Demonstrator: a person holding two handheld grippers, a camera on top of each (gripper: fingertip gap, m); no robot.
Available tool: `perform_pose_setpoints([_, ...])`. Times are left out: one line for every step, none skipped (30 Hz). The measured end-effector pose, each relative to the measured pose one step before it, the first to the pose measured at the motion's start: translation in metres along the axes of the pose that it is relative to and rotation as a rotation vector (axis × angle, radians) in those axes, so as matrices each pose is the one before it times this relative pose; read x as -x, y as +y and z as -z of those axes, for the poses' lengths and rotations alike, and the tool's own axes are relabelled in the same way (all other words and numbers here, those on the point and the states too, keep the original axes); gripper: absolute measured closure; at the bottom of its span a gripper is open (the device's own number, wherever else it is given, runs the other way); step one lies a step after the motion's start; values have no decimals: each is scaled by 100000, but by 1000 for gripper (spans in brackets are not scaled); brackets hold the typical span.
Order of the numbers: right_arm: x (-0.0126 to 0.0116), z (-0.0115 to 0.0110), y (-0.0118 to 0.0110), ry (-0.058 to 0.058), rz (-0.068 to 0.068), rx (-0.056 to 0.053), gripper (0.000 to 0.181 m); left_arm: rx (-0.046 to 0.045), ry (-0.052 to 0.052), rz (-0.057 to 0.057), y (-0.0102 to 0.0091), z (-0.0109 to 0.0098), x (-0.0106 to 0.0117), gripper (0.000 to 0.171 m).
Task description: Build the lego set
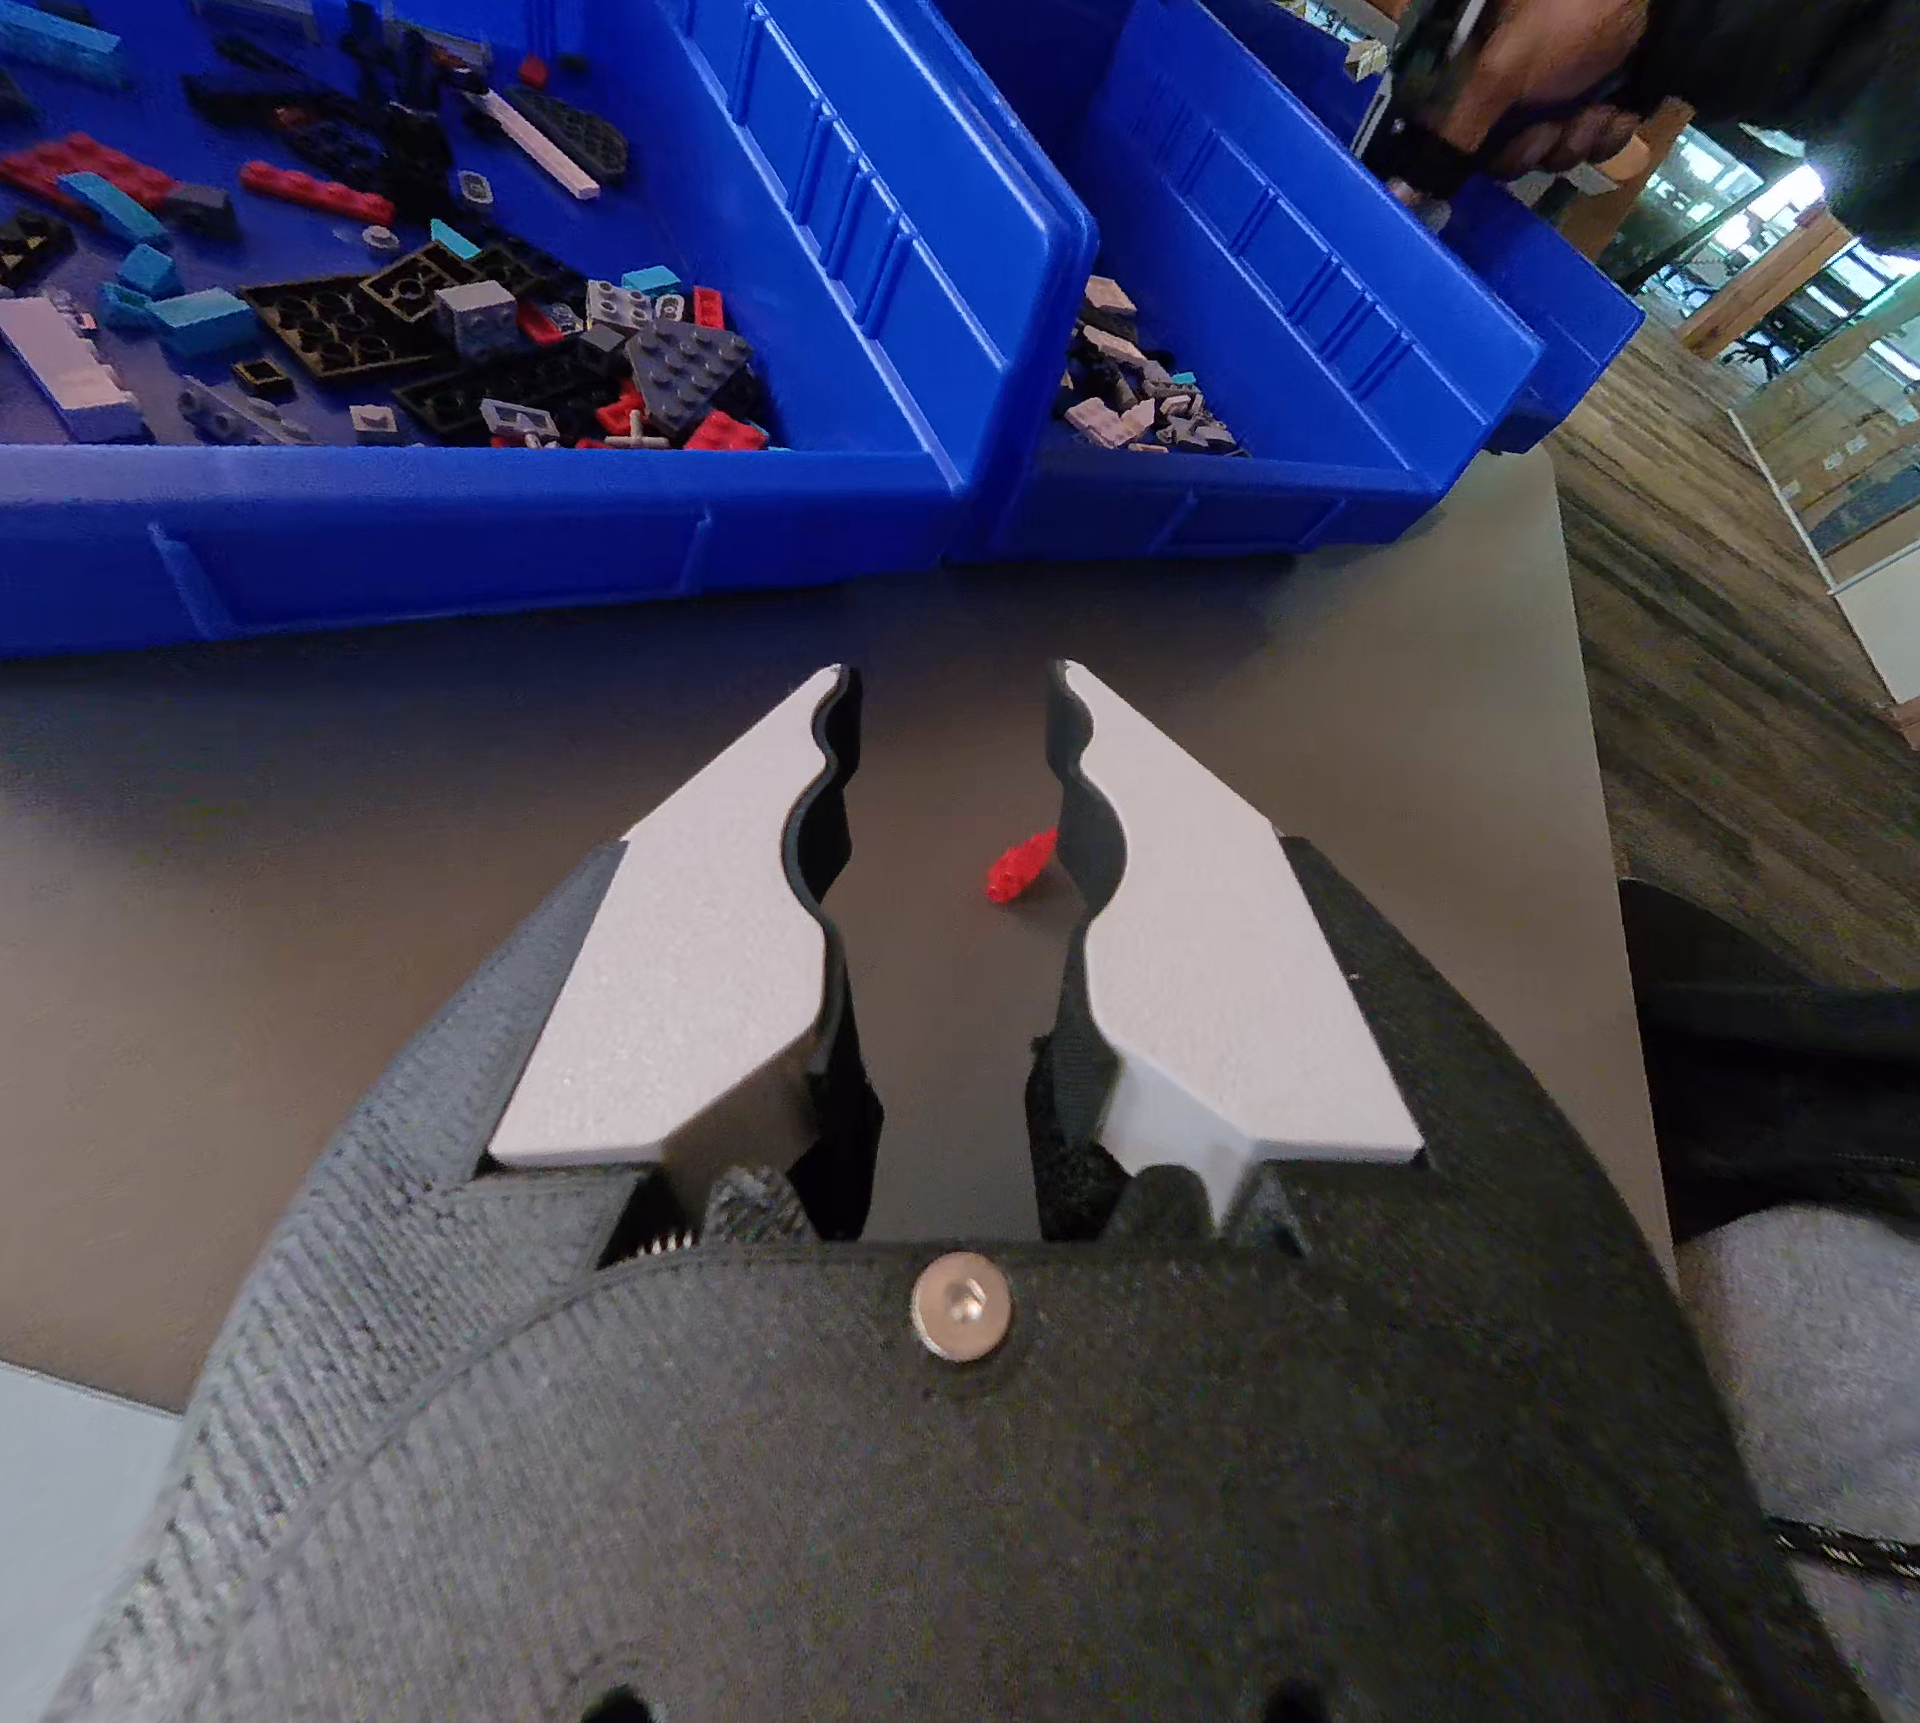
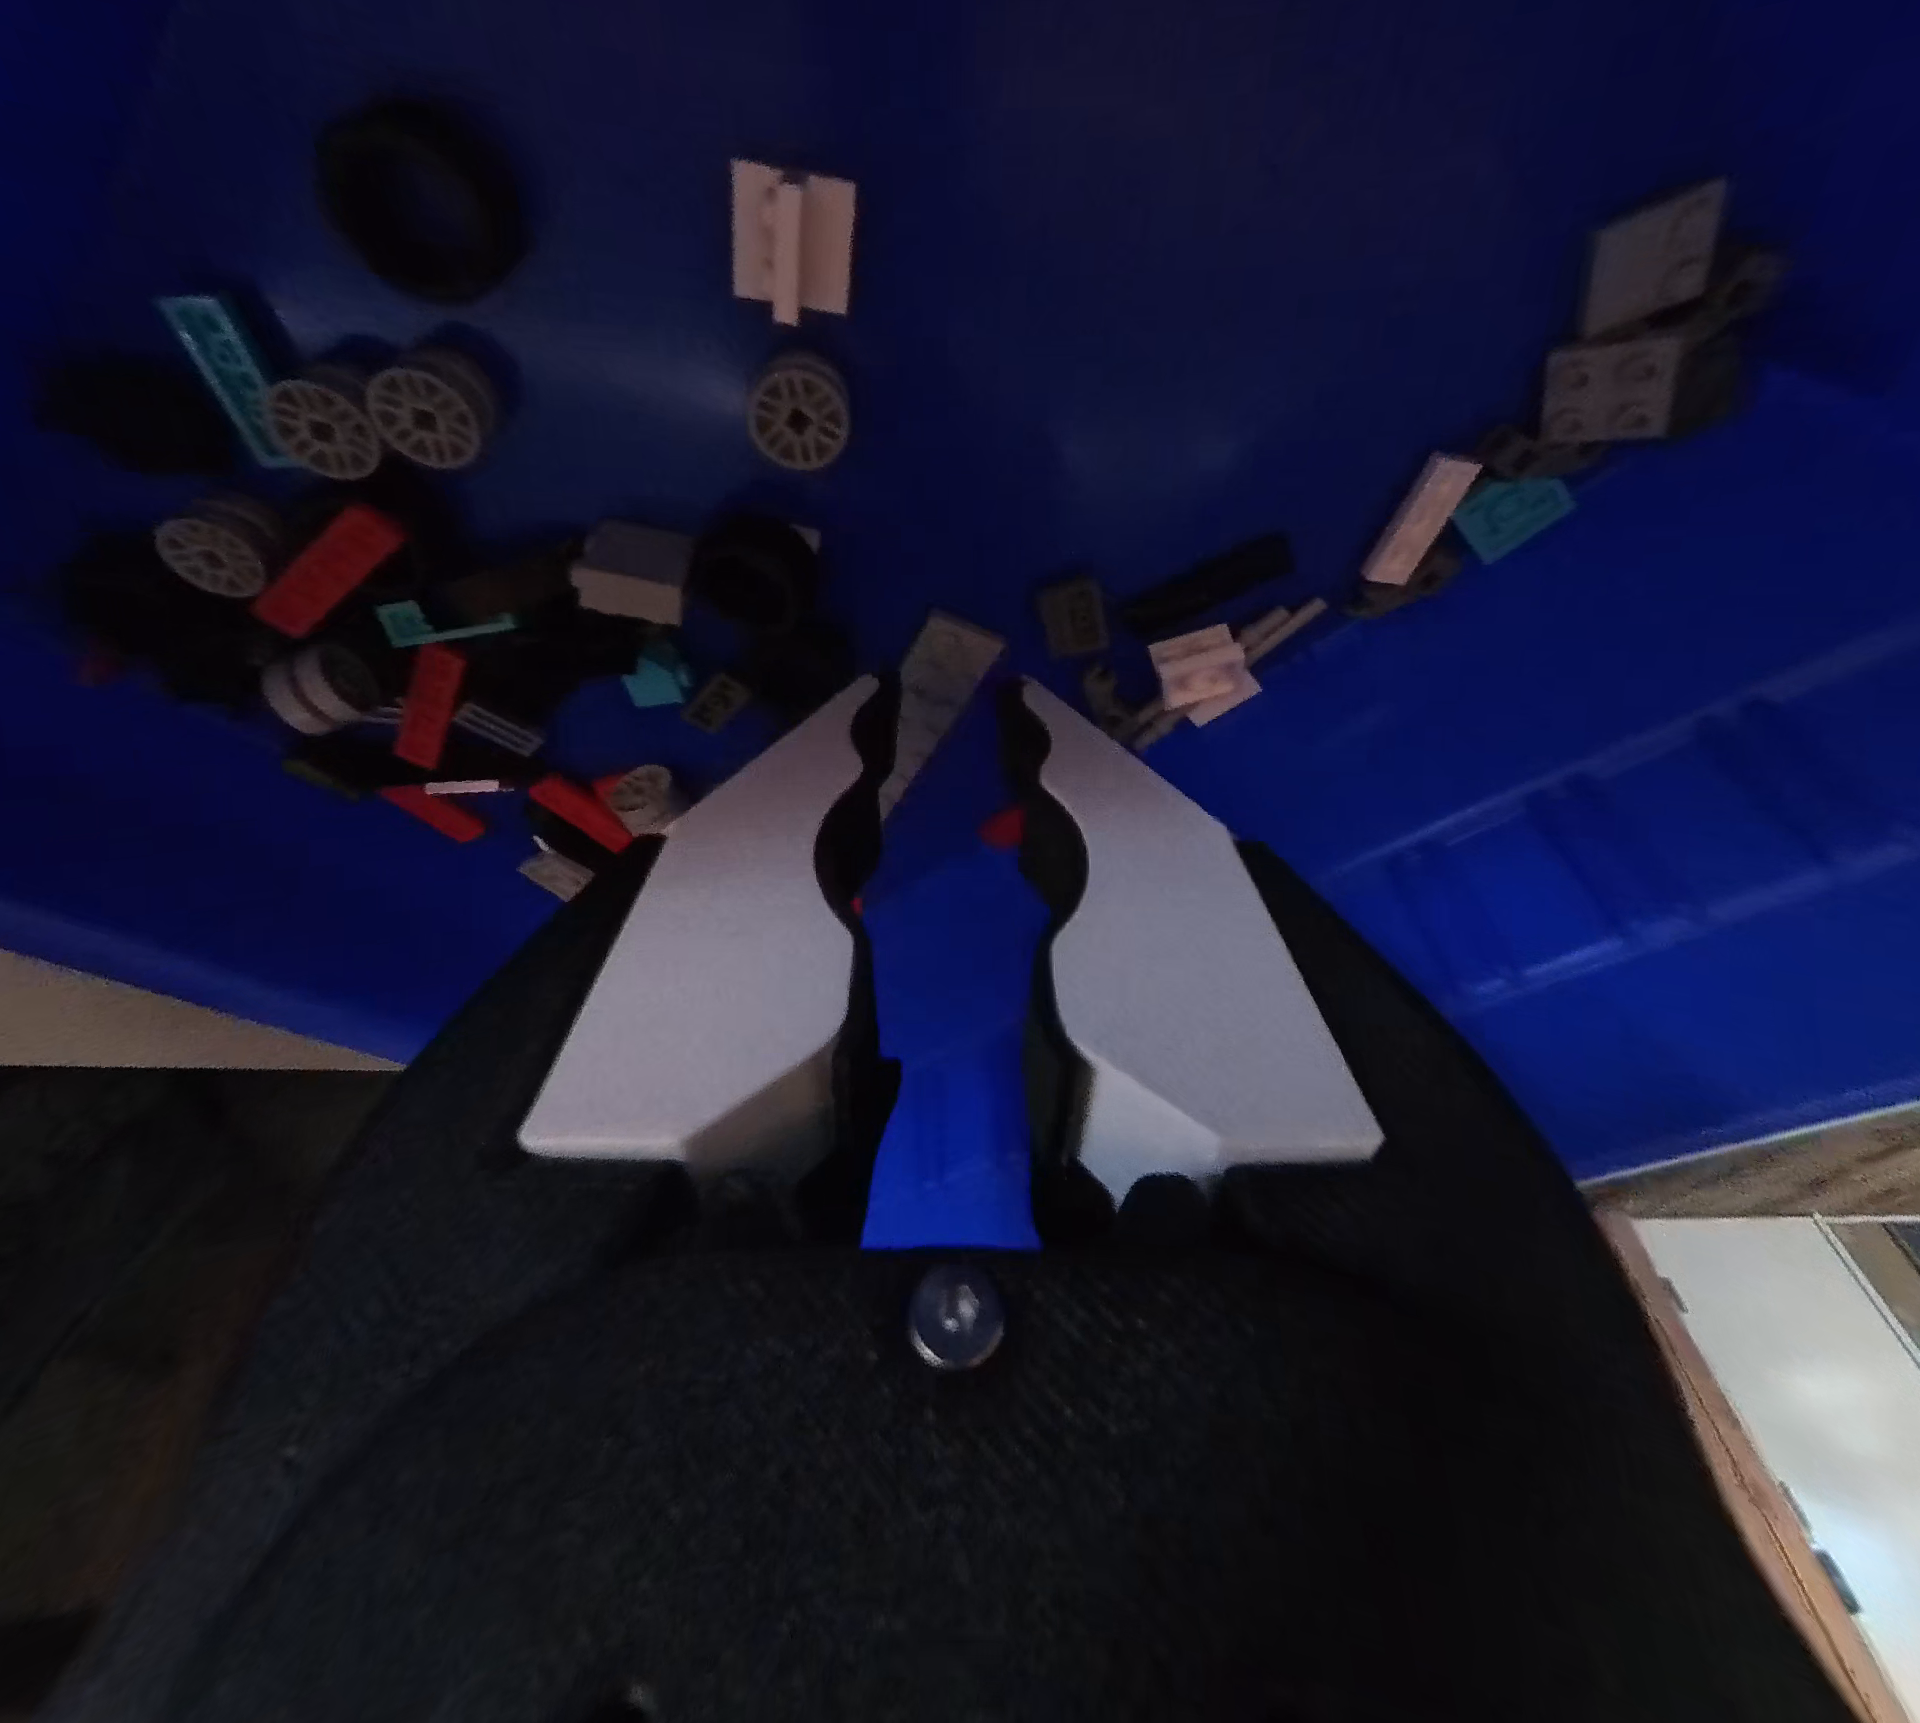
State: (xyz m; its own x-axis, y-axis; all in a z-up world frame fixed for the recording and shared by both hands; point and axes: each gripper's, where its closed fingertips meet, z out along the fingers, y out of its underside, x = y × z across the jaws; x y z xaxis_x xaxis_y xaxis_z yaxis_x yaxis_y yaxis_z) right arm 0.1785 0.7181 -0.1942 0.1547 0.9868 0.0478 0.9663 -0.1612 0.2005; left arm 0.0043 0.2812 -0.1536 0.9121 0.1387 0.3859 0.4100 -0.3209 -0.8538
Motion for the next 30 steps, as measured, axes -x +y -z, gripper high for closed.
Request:
perform_pose_setpoints([-124, -84, 137, -15, -379, 442, 155, 37, 62, -18, 18, -1, -13, 136])
perform_pose_setpoints([-7, -187, 167, -441, 13, 758, 153, 54, -6, -163, 8, -2, -20, 136])
perform_pose_setpoints([53, -260, 171, -524, 119, 1037, 152, 127, -85, -274, 20, -16, -22, 136])
perform_pose_setpoints([19, -266, 168, -73, 155, 1170, 150, 137, -60, -278, 24, -6, -24, 136])
perform_pose_setpoints([8, -249, 78, 109, 188, 840, 150, 38, -65, -202, 18, -7, -15, 136])
perform_pose_setpoints([46, -188, -31, -180, 15, 287, 150, -11, -23, -92, -2, 3, -12, 136])
perform_pose_setpoints([36, -93, -92, -267, -104, -119, 150, 5, 41, 33, 5, -3, 5, 136])
perform_pose_setpoints([14, -37, -71, -256, -139, -115, 151, -51, 40, 111, -8, 6, -3, 136])
perform_pose_setpoints([-2, -35, -30, -337, -244, 8, 151, -84, 48, 106, -5, 9, 11, 136])
perform_pose_setpoints([54, -29, -41, -760, -375, -163, 152, -25, 50, 79, -4, 8, -2, 136])
perform_pose_setpoints([60, -14, -50, -875, -398, -334, 154, 23, 45, 20, 3, 2, -8, 136])
perform_pose_setpoints([65, -8, -38, -796, -369, -357, 156, 26, -7, -60, 4, -8, -5, 136])
perform_pose_setpoints([20, -9, -18, -339, -105, -329, 157, 55, 7, -93, 0, -2, -9, 136])
perform_pose_setpoints([-30, 19, -41, 65, -37, -503, 157, 54, -3, -89, 12, -6, -13, 136])
perform_pose_setpoints([-76, 40, -109, 378, -163, -1067, 158, 16, -6, -68, -2, 5, -7, 136])
perform_pose_setpoints([-79, 96, -137, 424, -219, -1381, 158, -38, 7, -7, -2, 7, 1, 136])
perform_pose_setpoints([-78, 174, -123, 589, -69, -1510, 158, -86, 24, 107, -17, 3, 9, 136])
perform_pose_setpoints([-139, 273, -112, 1174, 89, -1750, 158, -98, 69, 205, -11, 9, 10, 136])
perform_pose_setpoints([-185, 412, -195, 1396, -5, -2503, 158, -131, 74, 232, -29, 19, 23, 136])
perform_pose_setpoints([-161, 541, -237, 1168, -208, -3079, 158, -154, 59, 211, -16, 14, 12, 136])
perform_pose_setpoints([-231, 665, -242, 1403, -304, -3318, 158, -137, 51, 171, -25, 9, 11, 136])
perform_pose_setpoints([-304, 797, -297, 1775, -318, -3800, 158, -95, 20, 115, -18, 3, 9, 136])
perform_pose_setpoints([-281, 894, -371, 1461, -427, -4371, 159, -39, -21, 34, -10, -3, 10, 136])
perform_pose_setpoints([-215, 954, -422, 976, -443, -4673, 159, 7, -23, -56, 5, 0, -2, 136])
perform_pose_setpoints([-241, 994, -477, 1070, -464, -4840, 159, 37, -52, -138, 2, -3, -7, 136])
perform_pose_setpoints([-283, 1004, -529, 1350, -491, -5046, 159, 59, -111, -196, 10, -11, -14, 136])
perform_pose_setpoints([-246, 989, -501, 1127, -591, -4719, 159, 68, -132, -269, -1, -17, -11, 136])
perform_pose_setpoints([-162, 970, -465, 845, -458, -4472, 160, 69, -145, -262, 15, -11, -14, 136])
perform_pose_setpoints([-49, 965, -502, 560, 48, -4592, 160, -5, -130, -169, -1, 3, 8, 136])
perform_pose_setpoints([100, 975, -514, 238, 419, -4618, 160, -96, -97, -55, -15, 6, 6, 136])
